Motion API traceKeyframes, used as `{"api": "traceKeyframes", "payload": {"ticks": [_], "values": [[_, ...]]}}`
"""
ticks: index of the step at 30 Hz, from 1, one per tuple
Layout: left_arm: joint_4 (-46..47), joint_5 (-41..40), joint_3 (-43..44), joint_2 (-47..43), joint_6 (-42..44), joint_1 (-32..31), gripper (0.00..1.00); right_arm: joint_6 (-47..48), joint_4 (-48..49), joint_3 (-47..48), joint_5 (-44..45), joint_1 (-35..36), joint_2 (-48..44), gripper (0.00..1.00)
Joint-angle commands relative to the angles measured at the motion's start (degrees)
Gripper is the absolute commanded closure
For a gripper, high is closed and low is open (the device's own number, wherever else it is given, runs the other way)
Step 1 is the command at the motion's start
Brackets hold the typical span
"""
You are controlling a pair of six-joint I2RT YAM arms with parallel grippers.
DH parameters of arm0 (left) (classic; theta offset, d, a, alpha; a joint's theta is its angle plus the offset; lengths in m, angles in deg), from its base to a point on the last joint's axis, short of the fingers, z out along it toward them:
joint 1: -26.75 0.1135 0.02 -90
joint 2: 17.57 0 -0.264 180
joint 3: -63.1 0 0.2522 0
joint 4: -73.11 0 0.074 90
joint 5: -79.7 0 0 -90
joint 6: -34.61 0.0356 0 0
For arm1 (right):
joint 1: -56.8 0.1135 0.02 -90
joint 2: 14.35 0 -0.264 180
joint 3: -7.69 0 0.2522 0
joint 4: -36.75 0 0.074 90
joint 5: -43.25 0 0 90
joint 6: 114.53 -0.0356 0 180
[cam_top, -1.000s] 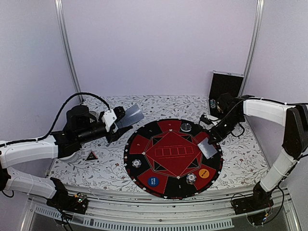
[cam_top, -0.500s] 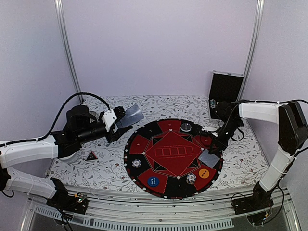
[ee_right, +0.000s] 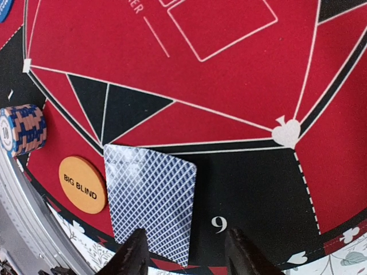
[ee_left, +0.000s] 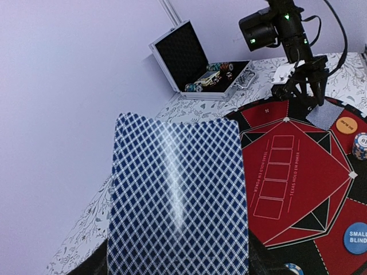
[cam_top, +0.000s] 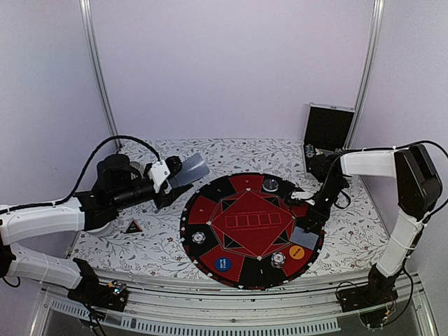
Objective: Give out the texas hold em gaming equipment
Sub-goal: Place the poker card in the big blind area.
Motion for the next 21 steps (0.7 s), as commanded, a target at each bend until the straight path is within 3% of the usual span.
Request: {"api": "traceKeyframes", "payload": {"ticks": [1,3,4,5,6,7,13,18,21], "values": [[1.57,-0.05,-0.37,-0.33,0.25,0.13,0.43,-1.34,3.17,1.71,5.82,1.16,-2.19,0.48],[1.55,0.05,-0.37,-0.33,0.30,0.07,0.43,-2.23,5.84,2.49,8.01,1.38,-5.44,0.43],[1.55,0.10,-0.37,-0.33,0.24,0.06,0.43,-3.00,8.40,2.82,10.35,1.41,-7.30,0.33],[1.58,0.06,-0.37,-0.37,0.33,0.07,0.43,-3.69,10.56,3.06,12.23,1.49,-9.23,0.30],[1.49,0.06,-0.35,-0.39,0.38,0.10,0.43,-4.21,12.98,3.09,14.12,1.56,-11.27,0.04],[1.59,0.19,-0.45,-0.42,0.53,0.08,0.43,-5.08,15.68,3.10,15.49,1.66,-13.45,0.01],[1.66,0.40,-0.63,-0.63,0.68,0.06,0.43,-15.12,40.36,2.80,13.93,1.72,-28.72,0.01],[1.86,0.67,-0.73,-0.73,1.24,0.07,0.43,-31.47,57.17,-0.42,-6.74,1.77,-33.90,0.01],[1.88,0.84,-0.81,-0.85,1.36,0.06,0.43,-44.93,70.96,-2.62,-18.69,1.93,-32.38,0.01]]}}
